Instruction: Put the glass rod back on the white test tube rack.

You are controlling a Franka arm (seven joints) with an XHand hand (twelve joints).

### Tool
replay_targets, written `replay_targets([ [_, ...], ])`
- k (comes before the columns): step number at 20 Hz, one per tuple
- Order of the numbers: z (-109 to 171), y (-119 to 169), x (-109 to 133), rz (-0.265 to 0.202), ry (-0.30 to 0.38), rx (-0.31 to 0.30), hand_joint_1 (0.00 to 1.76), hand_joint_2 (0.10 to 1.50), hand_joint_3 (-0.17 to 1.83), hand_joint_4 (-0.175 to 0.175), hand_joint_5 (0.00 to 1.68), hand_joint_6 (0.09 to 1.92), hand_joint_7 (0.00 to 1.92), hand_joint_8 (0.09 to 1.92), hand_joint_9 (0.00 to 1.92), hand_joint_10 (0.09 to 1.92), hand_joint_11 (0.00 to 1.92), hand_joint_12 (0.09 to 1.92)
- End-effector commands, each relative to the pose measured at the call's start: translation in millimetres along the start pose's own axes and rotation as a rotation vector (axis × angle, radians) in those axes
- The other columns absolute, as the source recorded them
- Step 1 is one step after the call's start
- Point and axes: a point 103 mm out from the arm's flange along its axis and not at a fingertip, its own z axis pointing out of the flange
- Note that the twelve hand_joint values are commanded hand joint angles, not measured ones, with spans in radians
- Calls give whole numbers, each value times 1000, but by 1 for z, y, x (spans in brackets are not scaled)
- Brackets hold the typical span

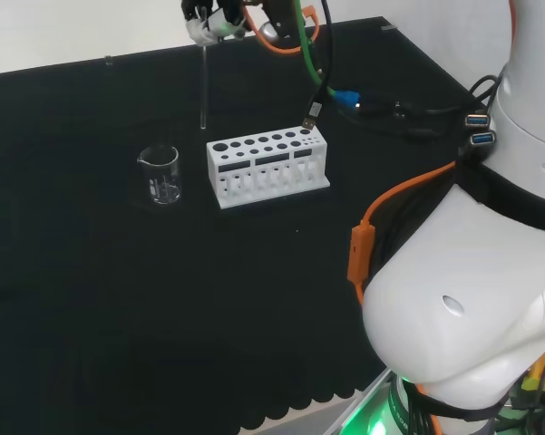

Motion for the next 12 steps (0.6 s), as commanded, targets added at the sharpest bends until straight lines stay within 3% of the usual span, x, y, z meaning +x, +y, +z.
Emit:
replay_targets([
  [1, 3, -14, -25, 37, -4, 8, 1170, 1196, -175, -175, 994, 1026, 1569, 601, 1775, 355, 1669, 783],
  [8, 4, -18, -33, 50, 1, 8, 1170, 1196, -175, -175, 994, 1026, 1569, 601, 1775, 354, 1670, 783],
  [12, 10, -27, -52, 74, 4, 20, 1170, 1196, -175, -175, 994, 1026, 1570, 600, 1776, 354, 1670, 782],
])
